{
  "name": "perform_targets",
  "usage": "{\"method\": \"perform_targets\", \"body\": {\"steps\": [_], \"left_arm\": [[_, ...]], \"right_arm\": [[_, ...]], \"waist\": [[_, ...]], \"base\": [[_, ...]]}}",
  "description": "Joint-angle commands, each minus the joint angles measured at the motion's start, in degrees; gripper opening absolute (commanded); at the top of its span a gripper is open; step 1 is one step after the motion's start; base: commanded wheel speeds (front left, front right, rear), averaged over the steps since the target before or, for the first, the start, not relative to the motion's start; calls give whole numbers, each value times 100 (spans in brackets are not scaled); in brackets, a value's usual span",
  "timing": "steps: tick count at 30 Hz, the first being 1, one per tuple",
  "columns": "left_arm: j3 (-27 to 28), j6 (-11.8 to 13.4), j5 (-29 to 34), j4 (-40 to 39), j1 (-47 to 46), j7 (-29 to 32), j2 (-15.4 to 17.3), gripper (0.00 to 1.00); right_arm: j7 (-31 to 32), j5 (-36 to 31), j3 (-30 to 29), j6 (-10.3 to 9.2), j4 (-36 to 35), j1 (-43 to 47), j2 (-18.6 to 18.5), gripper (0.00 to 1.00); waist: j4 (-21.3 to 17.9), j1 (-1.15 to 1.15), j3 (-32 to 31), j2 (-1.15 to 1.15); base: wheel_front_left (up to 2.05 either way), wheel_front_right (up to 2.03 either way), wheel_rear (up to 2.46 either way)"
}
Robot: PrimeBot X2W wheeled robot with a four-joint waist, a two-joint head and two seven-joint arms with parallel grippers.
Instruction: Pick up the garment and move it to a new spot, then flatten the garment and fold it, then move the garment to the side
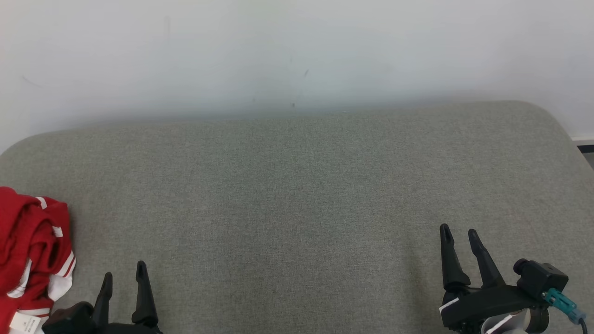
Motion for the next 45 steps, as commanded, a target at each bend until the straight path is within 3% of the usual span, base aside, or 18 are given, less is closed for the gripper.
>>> {"method": "perform_targets", "body": {"steps": [1, 45], "left_arm": [[-6, 28, 176, -20, 12, -53, 50, 100], [145, 112, 2136, -153, 230, -575, -41, 100]], "right_arm": [[-54, -178, 37, 23, -5, -112, -53, 100], [-571, -2373, -12, 28, 132, -89, -29, 100]], "waist": [[-3, 0, -1, 0], [7, 0, -149, 0]], "base": [[0, 0, 0], [0, 0, 0]]}}
